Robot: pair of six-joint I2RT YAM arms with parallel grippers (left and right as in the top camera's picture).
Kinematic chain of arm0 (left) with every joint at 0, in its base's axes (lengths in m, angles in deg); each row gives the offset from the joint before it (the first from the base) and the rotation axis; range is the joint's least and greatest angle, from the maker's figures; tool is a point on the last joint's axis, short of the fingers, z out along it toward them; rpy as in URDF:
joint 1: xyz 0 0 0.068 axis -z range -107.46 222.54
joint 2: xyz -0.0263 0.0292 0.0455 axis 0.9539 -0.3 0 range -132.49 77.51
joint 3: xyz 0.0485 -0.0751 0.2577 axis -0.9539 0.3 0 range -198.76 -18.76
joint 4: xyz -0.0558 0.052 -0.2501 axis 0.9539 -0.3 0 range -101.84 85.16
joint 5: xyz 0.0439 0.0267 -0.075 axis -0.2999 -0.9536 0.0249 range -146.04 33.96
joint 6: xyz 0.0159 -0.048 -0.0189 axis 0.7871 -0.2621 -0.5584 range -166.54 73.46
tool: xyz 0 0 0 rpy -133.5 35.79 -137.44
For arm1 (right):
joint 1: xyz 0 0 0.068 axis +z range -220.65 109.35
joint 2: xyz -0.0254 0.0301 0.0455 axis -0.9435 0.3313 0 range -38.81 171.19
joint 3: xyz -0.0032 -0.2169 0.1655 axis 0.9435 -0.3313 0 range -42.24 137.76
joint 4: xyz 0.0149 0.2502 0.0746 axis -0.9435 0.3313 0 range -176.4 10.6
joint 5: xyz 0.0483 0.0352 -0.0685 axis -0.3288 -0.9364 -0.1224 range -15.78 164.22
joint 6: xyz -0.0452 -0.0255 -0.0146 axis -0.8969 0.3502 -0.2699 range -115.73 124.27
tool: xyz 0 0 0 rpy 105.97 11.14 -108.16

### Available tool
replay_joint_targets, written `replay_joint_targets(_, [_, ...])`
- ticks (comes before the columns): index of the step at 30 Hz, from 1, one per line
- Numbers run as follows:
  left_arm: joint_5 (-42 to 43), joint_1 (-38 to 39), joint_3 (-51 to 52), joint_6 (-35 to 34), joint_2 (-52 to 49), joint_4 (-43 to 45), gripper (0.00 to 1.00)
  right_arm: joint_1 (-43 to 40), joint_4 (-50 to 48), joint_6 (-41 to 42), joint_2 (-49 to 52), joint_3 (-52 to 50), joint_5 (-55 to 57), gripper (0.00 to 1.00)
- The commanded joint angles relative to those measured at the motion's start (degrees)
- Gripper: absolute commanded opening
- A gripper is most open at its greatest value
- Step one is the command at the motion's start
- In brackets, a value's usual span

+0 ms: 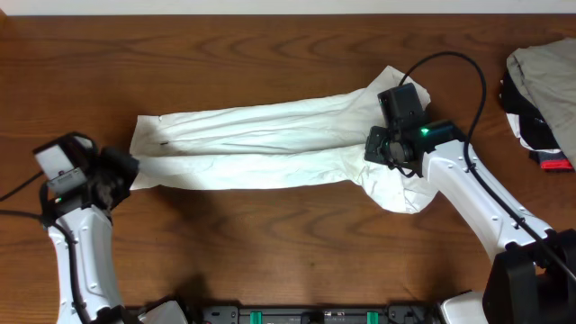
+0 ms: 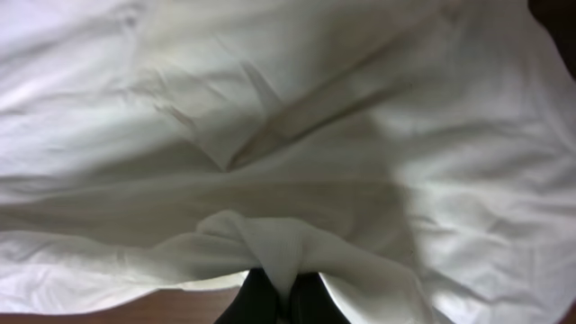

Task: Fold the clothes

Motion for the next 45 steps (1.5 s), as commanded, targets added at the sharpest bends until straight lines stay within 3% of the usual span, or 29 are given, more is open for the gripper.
replay_joint_targets(1, [-6.5,1.5,-1.1,-1.0,0.2,0.7,0.05,-0.5,-1.2,-1.4,0.2,1.1,0.7,0.01])
replay_joint_targets(7, [-11.0,1.8,-1.1,-1.0,-1.6,1.9,0.05,-0.6,-4.9,-3.3,0.2,1.1,1.6,0.01])
replay_joint_targets(23, [-11.0,1.8,-1.1,-1.0,-13.5,8.7,0.06,-1.0,-11.3,-4.3,0.8,1.1,4.1,0.01])
replay_joint_targets(36, [-11.0,1.8,-1.1,-1.0,-14.1,13.7,0.06,-1.0,-17.4,-4.9,10.8,1.1,4.5,0.04])
replay_joint_targets(45, [-11.0,1.8,-1.1,-1.0,-14.9,17.0,0.06,-1.0,-20.6,-4.9,11.7,1.1,5.5,0.04])
